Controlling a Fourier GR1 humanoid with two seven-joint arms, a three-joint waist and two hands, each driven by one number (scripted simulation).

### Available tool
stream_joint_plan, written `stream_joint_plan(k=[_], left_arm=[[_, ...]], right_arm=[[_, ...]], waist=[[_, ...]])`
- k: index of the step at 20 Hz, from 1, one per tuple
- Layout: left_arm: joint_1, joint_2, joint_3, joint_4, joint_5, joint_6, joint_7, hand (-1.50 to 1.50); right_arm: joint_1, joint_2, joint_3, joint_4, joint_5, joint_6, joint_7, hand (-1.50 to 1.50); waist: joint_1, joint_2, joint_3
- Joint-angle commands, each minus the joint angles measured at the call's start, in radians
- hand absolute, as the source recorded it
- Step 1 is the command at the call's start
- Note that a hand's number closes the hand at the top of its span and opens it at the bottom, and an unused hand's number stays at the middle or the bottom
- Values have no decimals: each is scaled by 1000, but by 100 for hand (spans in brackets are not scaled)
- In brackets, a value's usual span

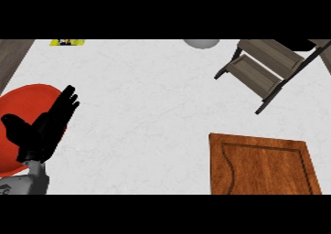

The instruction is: Pick the eggplant from the cutting board and place it in the tiered basket

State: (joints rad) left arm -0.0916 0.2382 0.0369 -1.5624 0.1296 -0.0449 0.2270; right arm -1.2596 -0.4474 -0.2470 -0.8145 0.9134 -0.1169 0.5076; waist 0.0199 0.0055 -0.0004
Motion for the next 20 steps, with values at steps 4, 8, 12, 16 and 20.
stream_joint_plan(k=[4,8,12,16,20], left_arm=[[25,37,37,-40,33,-45,22,0],[-22,-22,5,34,-12,2,-15,0],[9,-15,-3,-59,-11,9,40,0],[33,-16,12,-51,-5,5,28,0],[23,-22,14,-22,-28,11,-6,0]], right_arm=[[-22,4,-82,40,-70,-112,-35,-150],[-92,6,-163,46,-148,-155,-2,-150],[-82,-8,-237,20,-212,-246,-27,-150],[-75,-39,-295,-38,-280,-284,-41,-150],[-46,-116,-324,-105,-298,-291,-12,-150]], waist=[[2,-3,1],[-8,-2,0],[-2,-5,1],[-12,-7,1],[-24,-8,0]])
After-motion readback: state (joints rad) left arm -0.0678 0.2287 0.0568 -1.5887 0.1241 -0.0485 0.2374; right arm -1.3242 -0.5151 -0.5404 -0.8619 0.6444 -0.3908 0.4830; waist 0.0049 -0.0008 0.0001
